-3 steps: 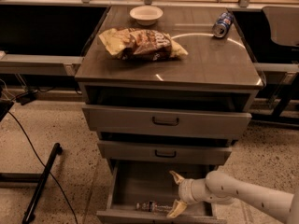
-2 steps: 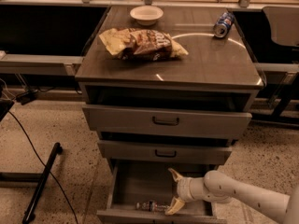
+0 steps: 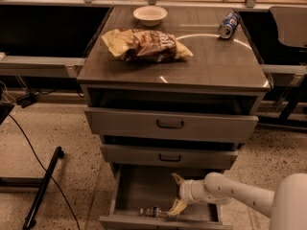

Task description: Pick water bottle from bottom drawer and place on counter

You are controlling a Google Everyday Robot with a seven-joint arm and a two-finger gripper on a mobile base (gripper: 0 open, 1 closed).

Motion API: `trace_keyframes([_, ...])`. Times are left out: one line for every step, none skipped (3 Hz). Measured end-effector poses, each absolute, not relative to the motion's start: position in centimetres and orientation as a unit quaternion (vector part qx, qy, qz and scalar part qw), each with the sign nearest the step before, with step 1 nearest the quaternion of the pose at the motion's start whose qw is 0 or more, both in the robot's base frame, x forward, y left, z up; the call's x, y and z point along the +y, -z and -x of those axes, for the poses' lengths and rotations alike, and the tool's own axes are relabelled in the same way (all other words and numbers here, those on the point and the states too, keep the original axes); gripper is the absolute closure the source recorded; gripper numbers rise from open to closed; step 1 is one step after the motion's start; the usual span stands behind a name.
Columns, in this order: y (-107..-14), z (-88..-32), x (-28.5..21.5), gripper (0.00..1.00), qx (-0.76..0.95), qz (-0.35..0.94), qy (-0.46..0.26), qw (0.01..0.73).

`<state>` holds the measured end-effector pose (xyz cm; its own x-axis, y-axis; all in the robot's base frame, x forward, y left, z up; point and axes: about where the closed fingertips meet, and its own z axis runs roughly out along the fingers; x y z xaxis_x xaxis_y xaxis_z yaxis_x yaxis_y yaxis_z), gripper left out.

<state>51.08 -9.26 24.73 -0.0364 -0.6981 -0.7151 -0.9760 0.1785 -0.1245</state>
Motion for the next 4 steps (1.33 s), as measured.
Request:
trace_keyframes([-23.2, -51.7, -8.9, 0.10, 0.693, 0.611, -0.203, 0.325])
trace_keyframes([-21.3, -52.0, -8.6, 0.12, 0.691, 0.617, -0.202, 0.317])
trace_keyframes([-20.3, -52.0, -8.5, 0.13, 0.689, 0.621, -0.203, 0.313])
trace_keyframes([-19.0, -51.8, -8.5, 0.14, 0.684, 0.628, -0.204, 0.309])
